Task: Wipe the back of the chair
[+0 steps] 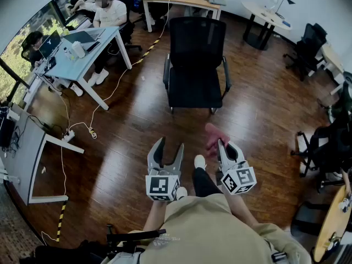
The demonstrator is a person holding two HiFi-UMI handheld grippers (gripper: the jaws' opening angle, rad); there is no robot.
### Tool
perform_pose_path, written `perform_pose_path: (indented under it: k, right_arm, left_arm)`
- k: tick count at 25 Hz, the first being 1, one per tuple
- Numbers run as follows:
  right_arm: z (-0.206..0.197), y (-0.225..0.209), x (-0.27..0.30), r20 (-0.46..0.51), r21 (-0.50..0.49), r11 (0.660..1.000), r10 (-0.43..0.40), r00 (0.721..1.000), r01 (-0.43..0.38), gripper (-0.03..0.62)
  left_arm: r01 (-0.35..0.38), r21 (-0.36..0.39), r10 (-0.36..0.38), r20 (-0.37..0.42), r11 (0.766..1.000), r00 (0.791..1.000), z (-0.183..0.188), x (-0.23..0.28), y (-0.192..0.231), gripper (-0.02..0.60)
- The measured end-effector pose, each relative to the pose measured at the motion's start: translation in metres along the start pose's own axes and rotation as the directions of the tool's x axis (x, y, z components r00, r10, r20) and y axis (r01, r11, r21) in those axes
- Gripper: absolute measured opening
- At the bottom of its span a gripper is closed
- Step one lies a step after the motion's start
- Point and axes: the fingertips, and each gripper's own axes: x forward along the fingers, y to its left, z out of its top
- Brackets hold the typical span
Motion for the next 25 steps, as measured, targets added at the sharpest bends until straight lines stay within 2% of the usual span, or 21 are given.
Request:
perform_pose_path:
  k: [5,10,15,20,25]
  right_arm:
    - [0.014,-0.028,0.059,0.028,-0.028,1.000,0.006,1.000,-0.006,0.026]
    - [0.037,-0.082,0.121,0.053,0.015,1.000,0.016,0.998,-0.017,0.026]
    - [0.062,-0.129,0.185,0.070,0.030,0.998,0.059,0.996,-0.061,0.026]
    - [0.062,-0.172,0.225,0.050,0.064,0.996,0.058,0.997,-0.061,0.026]
    - [0.051,-0.189,0.254,0.016,0.089,0.995,0.044,0.999,-0.045,0.026]
  left_arm:
    - [0.025,0.013,-0.025,0.013,1.000,1.000,0.012,0.064,0.023,0.233]
    - [0.040,0.054,-0.041,0.022,0.998,0.999,0.037,0.143,0.023,0.236]
    - [0.015,0.089,-0.016,0.017,0.996,1.000,0.053,0.227,0.028,0.236]
    - [0.010,0.090,-0.011,0.013,0.996,1.000,0.057,0.281,0.031,0.236]
    - [0.018,0.072,-0.019,0.001,0.997,1.000,0.052,0.325,0.056,0.225]
